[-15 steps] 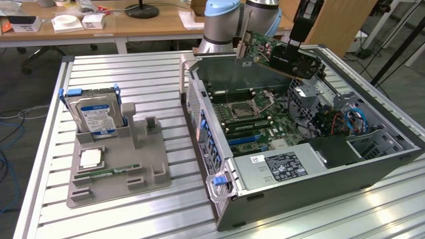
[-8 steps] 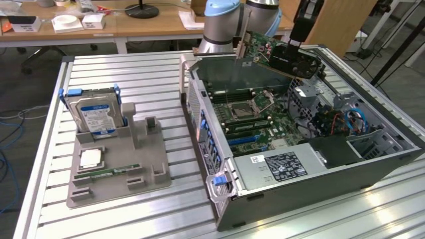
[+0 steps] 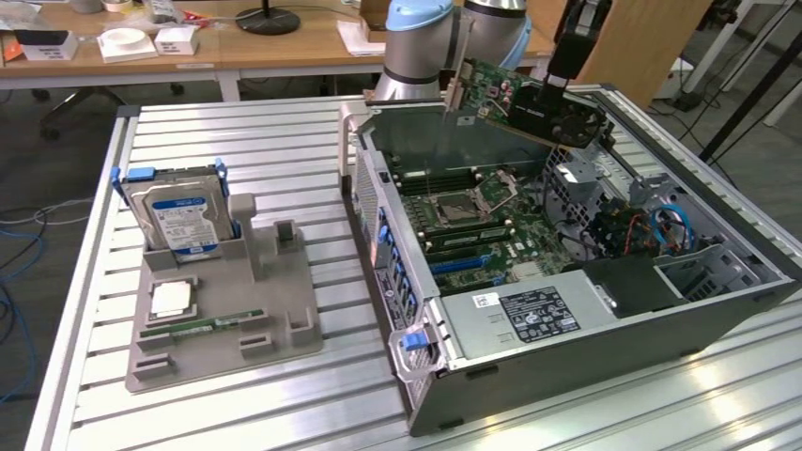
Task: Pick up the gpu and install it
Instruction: 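Insert the gpu into the slot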
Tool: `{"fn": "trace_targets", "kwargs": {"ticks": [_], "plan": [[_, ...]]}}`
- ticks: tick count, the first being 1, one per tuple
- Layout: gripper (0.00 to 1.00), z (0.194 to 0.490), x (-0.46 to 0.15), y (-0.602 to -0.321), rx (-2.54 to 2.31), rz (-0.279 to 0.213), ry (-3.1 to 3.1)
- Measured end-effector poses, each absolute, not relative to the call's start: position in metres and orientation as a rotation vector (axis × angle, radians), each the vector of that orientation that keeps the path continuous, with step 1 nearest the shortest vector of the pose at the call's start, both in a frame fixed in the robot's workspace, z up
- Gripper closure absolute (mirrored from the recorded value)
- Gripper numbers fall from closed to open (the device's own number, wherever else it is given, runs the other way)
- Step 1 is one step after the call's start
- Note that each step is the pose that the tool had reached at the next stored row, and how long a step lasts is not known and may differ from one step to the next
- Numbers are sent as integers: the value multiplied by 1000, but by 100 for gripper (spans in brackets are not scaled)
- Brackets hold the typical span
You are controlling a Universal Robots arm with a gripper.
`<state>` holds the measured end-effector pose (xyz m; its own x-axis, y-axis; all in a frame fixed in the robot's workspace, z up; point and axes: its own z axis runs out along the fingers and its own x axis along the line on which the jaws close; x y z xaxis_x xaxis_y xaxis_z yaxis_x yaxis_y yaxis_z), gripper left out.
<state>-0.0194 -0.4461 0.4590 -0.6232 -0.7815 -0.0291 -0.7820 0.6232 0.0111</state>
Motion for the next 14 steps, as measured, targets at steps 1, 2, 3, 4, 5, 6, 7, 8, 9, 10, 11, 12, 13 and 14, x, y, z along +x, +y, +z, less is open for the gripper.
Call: {"fn": "trace_targets", "kwargs": {"ticks": [1, 2, 3, 4, 5, 6, 7, 8, 9, 10, 11, 12, 13, 14], "plan": [[75, 459, -19, -446, -1357, 35, 2809], [75, 459, -19, -446, -1360, 35, 2808], [75, 459, -19, -446, -1364, 35, 2806], [75, 459, -19, -446, -1367, 36, 2805], [75, 459, -19, -446, -1370, 36, 2803], [75, 459, -19, -446, -1373, 36, 2802], [75, 459, -19, -446, -1377, 36, 2800], [75, 459, -19, -446, -1380, 36, 2799], [75, 459, -19, -446, -1383, 36, 2797], [75, 459, -19, -446, -1386, 36, 2796], [75, 459, -19, -446, -1389, 36, 2794], [75, 459, -19, -446, -1392, 36, 2792], [75, 459, -19, -446, -1395, 36, 2791], [75, 459, -19, -446, -1398, 36, 2789]]}}
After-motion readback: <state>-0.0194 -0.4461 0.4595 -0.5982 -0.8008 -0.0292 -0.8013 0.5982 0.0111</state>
